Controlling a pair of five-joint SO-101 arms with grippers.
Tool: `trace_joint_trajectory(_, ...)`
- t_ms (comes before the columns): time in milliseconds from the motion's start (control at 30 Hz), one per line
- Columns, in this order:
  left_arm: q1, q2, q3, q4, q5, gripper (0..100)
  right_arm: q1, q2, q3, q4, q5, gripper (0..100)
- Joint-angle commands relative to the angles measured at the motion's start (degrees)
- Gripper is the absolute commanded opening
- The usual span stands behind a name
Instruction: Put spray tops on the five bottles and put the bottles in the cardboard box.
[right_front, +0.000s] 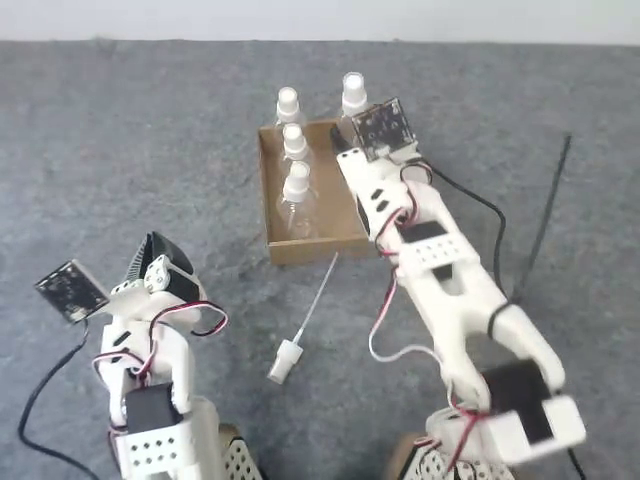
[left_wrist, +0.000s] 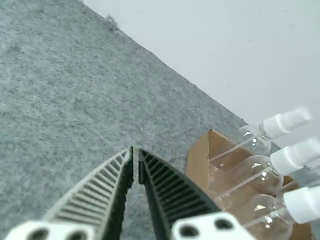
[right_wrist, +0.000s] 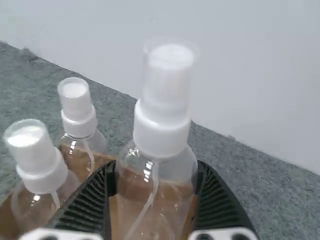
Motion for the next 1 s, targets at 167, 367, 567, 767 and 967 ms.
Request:
trace_joint_trajectory(167, -0.3, -1.0, -0.7, -1.9, -0.4, 1, 2.9, 9.4, -12.3, -2.1, -5.4, 0.6)
trace_joint_trajectory(367, -0.3, -1.0, -0.7, -1.9, -0.4, 1, 3.6, 14.8, -13.9, -7.4, -9.3, 0.6)
trace_joint_trajectory(567, -0.3, -1.0, -0.6, -1.9, -0.4, 1, 3.6, 19.8, -13.9, -13.4, -9.3, 0.6)
trace_joint_trajectory(767, -0.3, -1.0, -0.6, -1.9, -0.4, 1, 3.6, 23.4, -13.9, -17.2, -9.2, 0.9)
trace_joint_trajectory(967, -0.3, -1.0, -0.6, -1.9, -0.4, 1, 3.6, 26.3, -13.9, -20.3, -9.2, 1.0)
